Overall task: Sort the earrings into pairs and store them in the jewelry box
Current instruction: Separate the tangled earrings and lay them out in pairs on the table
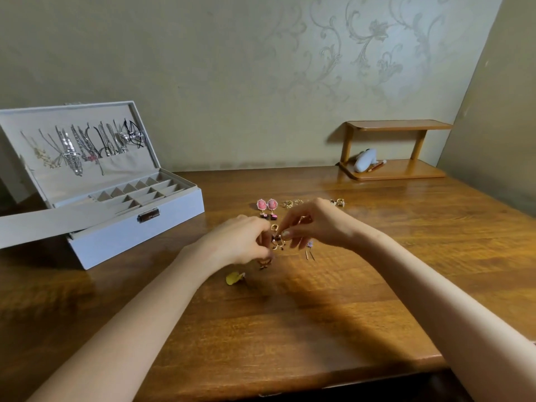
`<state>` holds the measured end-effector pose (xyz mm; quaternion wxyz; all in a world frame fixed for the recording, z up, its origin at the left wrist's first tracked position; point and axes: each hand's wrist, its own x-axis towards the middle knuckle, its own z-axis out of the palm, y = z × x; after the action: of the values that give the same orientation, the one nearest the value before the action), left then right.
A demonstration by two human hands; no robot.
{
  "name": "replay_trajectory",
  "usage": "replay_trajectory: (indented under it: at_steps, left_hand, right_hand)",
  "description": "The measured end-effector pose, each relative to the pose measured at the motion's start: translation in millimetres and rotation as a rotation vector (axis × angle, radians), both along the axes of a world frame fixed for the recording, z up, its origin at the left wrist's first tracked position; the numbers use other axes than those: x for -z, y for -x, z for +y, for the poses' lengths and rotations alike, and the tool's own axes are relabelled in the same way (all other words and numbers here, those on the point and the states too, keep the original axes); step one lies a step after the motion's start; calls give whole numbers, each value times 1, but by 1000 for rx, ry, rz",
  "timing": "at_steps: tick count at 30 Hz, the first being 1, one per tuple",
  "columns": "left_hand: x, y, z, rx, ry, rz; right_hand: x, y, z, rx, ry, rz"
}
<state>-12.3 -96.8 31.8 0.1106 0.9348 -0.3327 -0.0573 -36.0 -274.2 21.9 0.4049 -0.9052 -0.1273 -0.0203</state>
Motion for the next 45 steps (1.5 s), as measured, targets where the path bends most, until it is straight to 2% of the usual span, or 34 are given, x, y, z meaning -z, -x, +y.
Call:
replay_trajectory:
  at_steps: [6, 10, 16, 22, 28, 32, 38, 45]
  left_hand:
    - [6, -15, -52, 44, 280, -23]
    - [9, -21, -86, 61, 354, -14]
    - [23, -28, -112, 97, 248, 101]
    - [36, -31, -118, 52, 206, -52]
    - [40, -36, -130, 85, 178, -119]
    - [43, -43, -146, 83, 207, -160]
    - [46, -69, -171, -17, 279, -174]
    - [50, -86, -183, -75, 303, -185]
  right_hand:
    - [-8, 6, -42, 272, -80, -22]
    - [-10, 5, -67, 380, -61, 8]
    - [0, 11, -88, 353, 109, 194]
    - [10, 9, -94, 344, 69, 271]
    - [16, 6, -105, 400, 53, 251]
    - [23, -3, -118, 529, 36, 177]
    - [38, -35, -132, 697, -26, 65]
    - [44, -56, -132, 736, -49, -36]
